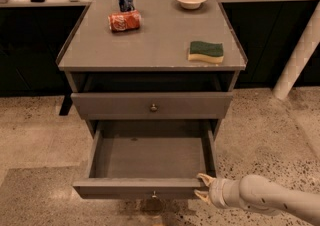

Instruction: Open middle drawer

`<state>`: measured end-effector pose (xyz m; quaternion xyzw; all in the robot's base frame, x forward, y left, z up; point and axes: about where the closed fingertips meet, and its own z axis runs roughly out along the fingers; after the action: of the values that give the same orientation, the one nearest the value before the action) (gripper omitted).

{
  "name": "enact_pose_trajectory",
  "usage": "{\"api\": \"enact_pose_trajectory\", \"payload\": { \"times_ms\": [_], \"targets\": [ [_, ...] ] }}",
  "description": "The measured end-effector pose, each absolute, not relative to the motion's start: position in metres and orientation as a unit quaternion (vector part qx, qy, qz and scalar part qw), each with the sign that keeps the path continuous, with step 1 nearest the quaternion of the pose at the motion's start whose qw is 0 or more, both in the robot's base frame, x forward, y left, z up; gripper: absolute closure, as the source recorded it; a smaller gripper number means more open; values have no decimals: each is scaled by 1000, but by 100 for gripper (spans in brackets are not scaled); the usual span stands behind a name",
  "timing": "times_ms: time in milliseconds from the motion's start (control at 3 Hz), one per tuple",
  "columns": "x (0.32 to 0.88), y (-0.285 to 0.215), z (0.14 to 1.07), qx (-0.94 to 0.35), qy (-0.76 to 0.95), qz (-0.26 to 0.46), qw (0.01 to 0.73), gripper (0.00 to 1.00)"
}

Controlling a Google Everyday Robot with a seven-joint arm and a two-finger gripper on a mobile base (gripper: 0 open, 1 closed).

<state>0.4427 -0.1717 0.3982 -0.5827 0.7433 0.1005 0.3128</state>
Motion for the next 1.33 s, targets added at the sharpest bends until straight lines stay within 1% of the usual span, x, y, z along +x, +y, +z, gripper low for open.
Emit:
{"api": "enact_pose_trajectory", "payload": {
  "times_ms": [333, 667, 1333],
  "targets": [
    [438, -172, 396, -582, 743, 103, 314, 100],
    [439, -172, 398, -582, 743, 103, 314, 81],
    [439, -172, 398, -582, 743, 103, 314, 35]
  ]
}}
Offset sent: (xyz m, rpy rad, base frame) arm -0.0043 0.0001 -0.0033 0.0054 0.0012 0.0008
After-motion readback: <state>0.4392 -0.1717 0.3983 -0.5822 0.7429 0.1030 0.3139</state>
